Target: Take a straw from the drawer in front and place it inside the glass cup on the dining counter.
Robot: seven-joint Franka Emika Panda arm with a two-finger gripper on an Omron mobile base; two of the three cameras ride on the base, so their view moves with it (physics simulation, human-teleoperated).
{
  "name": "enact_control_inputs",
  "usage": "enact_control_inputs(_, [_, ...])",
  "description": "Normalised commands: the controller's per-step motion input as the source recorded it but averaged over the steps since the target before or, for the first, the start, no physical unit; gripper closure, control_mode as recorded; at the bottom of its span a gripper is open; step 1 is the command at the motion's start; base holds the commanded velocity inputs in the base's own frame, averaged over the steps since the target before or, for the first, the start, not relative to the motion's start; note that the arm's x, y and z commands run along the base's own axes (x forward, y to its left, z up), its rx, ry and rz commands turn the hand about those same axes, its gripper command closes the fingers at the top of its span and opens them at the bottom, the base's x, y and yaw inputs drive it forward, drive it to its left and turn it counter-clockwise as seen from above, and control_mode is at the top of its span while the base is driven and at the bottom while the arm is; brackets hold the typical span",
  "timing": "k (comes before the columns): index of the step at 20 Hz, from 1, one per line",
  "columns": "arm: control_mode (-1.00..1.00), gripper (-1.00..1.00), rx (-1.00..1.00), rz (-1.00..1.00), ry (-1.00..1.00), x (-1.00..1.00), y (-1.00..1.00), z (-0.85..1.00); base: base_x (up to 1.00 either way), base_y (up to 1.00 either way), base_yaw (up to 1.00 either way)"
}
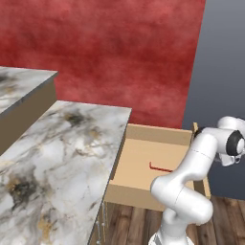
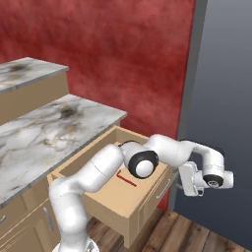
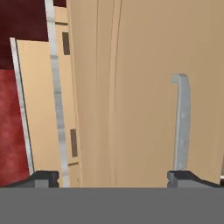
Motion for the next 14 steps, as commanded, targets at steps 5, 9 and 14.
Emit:
enact_control_inputs(5, [-1.00, -1.00, -0.11, 0.00, 0.04, -0.04, 0.35, 0.25, 0.00, 0.00, 0.00])
enact_control_inputs(9, [-1.00, -1.00, -0.11, 0.00, 0.00, -0.05, 0.40, 0.33, 0.00, 0.00, 0.00])
enact_control_inputs(14, [-1.00, -1.00, -0.11, 0.00, 0.00, -0.07, 0.32, 0.54, 0.00, 0.00, 0.00])
